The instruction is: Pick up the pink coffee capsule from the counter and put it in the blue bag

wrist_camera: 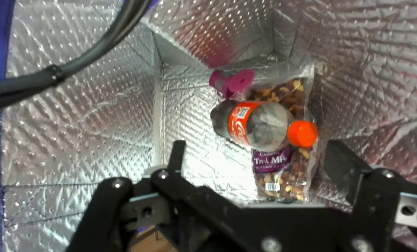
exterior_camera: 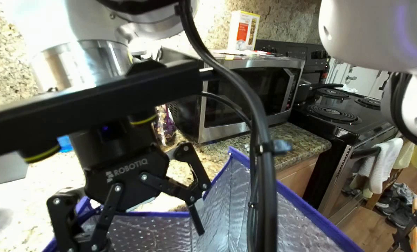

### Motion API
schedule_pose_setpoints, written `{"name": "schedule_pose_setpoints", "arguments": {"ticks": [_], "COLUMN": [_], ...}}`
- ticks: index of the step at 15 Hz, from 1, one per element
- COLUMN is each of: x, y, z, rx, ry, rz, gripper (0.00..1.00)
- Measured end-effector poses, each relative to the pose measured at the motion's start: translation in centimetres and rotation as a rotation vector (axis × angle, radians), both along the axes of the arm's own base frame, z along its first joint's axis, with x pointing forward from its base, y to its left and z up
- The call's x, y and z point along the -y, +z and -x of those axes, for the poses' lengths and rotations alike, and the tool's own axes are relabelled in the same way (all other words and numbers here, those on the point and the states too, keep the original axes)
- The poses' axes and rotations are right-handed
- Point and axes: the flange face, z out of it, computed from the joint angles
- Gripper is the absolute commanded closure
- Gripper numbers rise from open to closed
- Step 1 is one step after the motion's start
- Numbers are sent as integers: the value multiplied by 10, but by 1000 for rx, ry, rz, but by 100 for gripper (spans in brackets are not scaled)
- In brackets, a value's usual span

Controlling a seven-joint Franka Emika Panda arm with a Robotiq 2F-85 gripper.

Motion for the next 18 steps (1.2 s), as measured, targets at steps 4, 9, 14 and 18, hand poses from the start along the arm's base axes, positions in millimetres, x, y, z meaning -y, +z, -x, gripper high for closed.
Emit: {"name": "schedule_pose_setpoints", "arguments": {"ticks": [4, 9, 14, 18], "x": [-12, -46, -74, -86], "y": [13, 44, 72, 94], "z": [-4, 0, 20, 38], "rx": [167, 413, 578, 666], "ry": [0, 23, 69, 106], "rz": [25, -39, -51, -18], "gripper": [0, 0, 0, 0]}}
